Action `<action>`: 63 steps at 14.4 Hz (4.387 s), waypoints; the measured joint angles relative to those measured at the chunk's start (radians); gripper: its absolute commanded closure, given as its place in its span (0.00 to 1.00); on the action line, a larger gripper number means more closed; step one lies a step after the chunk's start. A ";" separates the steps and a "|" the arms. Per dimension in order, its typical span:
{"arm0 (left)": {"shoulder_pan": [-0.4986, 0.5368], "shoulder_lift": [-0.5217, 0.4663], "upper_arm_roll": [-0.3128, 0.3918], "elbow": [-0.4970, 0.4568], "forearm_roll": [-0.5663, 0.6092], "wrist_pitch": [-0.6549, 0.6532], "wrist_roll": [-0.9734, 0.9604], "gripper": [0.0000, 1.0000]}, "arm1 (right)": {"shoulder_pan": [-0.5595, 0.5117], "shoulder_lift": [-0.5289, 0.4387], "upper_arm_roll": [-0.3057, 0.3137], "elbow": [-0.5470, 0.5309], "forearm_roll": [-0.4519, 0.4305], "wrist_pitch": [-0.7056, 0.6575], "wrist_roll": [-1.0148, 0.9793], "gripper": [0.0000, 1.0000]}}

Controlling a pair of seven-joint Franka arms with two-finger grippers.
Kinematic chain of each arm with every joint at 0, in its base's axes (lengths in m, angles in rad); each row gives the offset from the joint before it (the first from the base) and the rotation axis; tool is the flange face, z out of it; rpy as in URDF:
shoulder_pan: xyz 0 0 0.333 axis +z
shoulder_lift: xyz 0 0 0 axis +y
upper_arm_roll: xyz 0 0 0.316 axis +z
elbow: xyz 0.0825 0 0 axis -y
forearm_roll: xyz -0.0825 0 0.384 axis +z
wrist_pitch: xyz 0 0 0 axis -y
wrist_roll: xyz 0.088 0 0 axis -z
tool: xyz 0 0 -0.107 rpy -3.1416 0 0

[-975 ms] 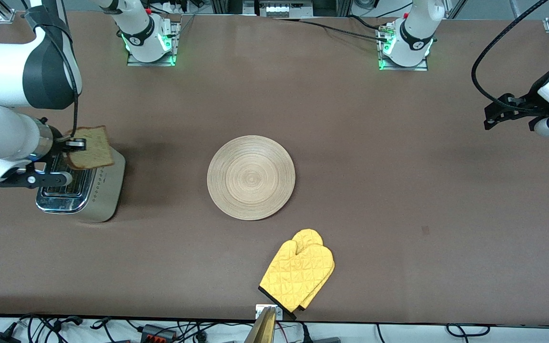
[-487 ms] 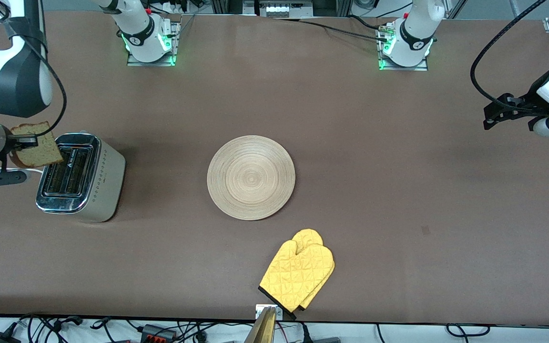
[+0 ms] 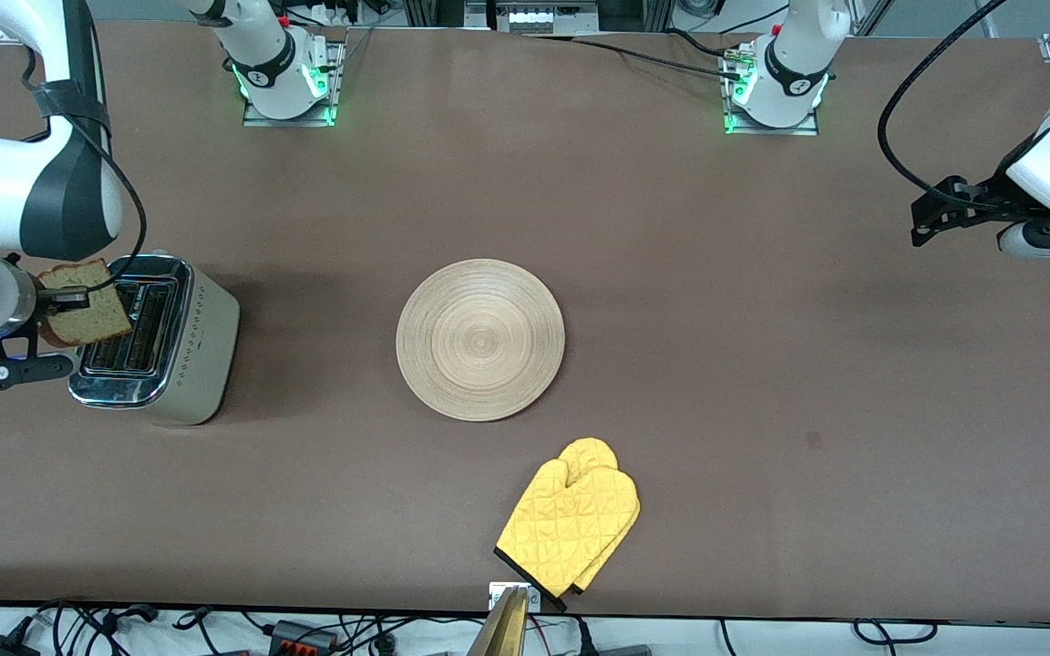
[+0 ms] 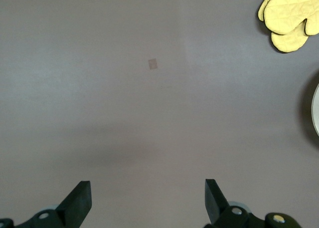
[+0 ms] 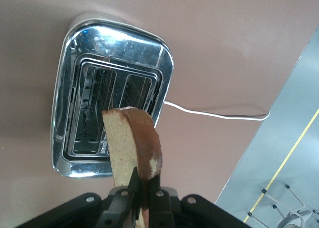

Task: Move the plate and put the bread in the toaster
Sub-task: 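Lift the bread with the right gripper over the toaster slot, then lower the bread into the toaster slot with the right gripper, then open the right gripper and raise it away from the toaster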

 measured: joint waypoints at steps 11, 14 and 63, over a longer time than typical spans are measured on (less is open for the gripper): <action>0.010 0.000 0.000 0.001 0.000 -0.011 0.000 0.00 | 0.014 0.051 0.006 0.007 0.045 0.019 0.102 1.00; 0.010 0.000 0.000 0.001 0.000 -0.012 0.000 0.00 | 0.014 0.066 0.007 0.007 0.045 0.031 0.108 1.00; 0.019 0.006 0.010 0.001 -0.007 -0.018 -0.001 0.00 | -0.247 -0.265 0.121 -0.078 0.419 0.018 0.131 0.00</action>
